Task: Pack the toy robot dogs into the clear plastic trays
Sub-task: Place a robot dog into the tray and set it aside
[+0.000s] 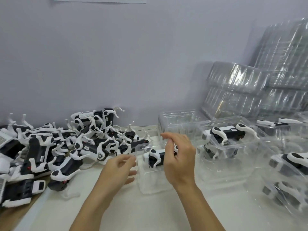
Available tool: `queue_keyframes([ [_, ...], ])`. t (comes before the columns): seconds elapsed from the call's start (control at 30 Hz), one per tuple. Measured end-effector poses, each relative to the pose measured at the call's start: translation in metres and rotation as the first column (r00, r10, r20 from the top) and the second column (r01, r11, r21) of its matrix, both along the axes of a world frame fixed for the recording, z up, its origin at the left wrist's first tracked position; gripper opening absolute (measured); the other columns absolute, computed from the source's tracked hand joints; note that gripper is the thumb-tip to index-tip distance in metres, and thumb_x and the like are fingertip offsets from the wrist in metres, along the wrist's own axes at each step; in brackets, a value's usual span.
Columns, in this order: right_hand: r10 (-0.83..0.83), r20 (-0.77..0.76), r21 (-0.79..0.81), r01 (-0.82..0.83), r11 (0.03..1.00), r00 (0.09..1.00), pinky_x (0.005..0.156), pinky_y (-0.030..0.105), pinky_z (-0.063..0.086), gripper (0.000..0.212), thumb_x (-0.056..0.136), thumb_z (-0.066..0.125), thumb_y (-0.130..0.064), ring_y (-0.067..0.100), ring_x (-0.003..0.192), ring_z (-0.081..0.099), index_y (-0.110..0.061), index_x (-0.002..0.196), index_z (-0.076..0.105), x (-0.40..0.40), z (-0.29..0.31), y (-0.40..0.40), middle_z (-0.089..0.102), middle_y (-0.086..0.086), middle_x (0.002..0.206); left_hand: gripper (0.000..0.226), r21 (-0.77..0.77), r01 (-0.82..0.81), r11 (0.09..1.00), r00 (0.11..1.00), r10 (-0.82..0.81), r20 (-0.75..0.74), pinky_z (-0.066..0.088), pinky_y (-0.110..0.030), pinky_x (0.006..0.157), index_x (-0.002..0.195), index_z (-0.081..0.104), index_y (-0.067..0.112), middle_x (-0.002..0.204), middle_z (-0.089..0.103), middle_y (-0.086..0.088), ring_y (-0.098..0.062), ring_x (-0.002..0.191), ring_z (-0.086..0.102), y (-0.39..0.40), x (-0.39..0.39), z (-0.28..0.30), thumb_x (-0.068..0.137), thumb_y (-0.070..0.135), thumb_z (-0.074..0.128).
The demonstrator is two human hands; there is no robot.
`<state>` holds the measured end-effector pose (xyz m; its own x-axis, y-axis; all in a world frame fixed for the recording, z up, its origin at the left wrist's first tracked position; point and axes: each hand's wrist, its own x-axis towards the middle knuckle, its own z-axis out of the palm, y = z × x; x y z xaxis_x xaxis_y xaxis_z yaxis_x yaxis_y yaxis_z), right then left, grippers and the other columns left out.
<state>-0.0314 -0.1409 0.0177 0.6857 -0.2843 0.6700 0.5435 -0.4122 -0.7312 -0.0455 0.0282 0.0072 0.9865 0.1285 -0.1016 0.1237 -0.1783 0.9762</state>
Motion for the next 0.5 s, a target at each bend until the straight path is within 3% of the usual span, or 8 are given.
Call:
queue_keyframes([
  [0.17, -0.024, 0.014, 0.049, 0.023, 0.999, 1.0, 0.085, 0.014, 0.044, 0.031, 0.088, 0.046, -0.012, 0.003, 0.099, 0.059, -0.018, 0.1, 0.074, 0.0, 0.0, 0.0, 0.065, -0.022, 0.093, 0.03, -0.153, 0.031, 0.988, 0.999, -0.034, -0.016, 0.059, -0.033, 0.072, 0.098, 0.078, 0.023, 0.102, 0.077, -0.001, -0.021, 0.087, 0.075, -0.006, 0.003, -0.002, 0.103, 0.029, 0.049],
  [0.27, -0.038, 0.013, 0.069, 0.037, 0.997, 0.999, 0.083, 0.012, 0.042, 0.031, 0.088, 0.045, -0.012, 0.002, 0.098, 0.058, -0.017, 0.099, 0.074, 0.001, 0.0, 0.0, 0.065, -0.023, 0.092, 0.037, -0.234, 0.053, 0.971, 0.999, -0.055, -0.001, 0.059, -0.035, 0.071, 0.09, 0.08, 0.032, 0.101, 0.077, -0.001, -0.022, 0.088, 0.075, -0.013, 0.004, -0.002, 0.104, 0.032, 0.046],
  [0.37, -0.042, 0.003, 0.083, 0.041, 0.996, 0.999, 0.082, 0.017, 0.045, 0.031, 0.089, 0.045, -0.013, 0.003, 0.097, 0.058, -0.016, 0.099, 0.074, 0.002, -0.001, -0.001, 0.065, -0.021, 0.092, 0.032, -0.333, 0.052, 0.942, 0.998, -0.056, -0.005, 0.06, -0.034, 0.067, 0.089, 0.081, 0.028, 0.102, 0.077, -0.005, -0.025, 0.09, 0.075, -0.02, 0.005, -0.003, 0.093, 0.042, 0.053],
  [0.5, -0.045, -0.006, 0.116, 0.046, 0.992, 0.999, 0.083, 0.019, 0.047, 0.031, 0.089, 0.045, -0.014, 0.003, 0.097, 0.059, -0.018, 0.098, 0.074, 0.001, 0.0, -0.002, 0.065, -0.021, 0.091, 0.041, -0.475, 0.059, 0.878, 0.997, -0.077, -0.018, 0.061, -0.033, 0.063, 0.09, 0.081, 0.014, 0.104, 0.076, -0.009, -0.029, 0.091, 0.075, -0.029, 0.004, -0.005, 0.076, 0.048, 0.06],
])
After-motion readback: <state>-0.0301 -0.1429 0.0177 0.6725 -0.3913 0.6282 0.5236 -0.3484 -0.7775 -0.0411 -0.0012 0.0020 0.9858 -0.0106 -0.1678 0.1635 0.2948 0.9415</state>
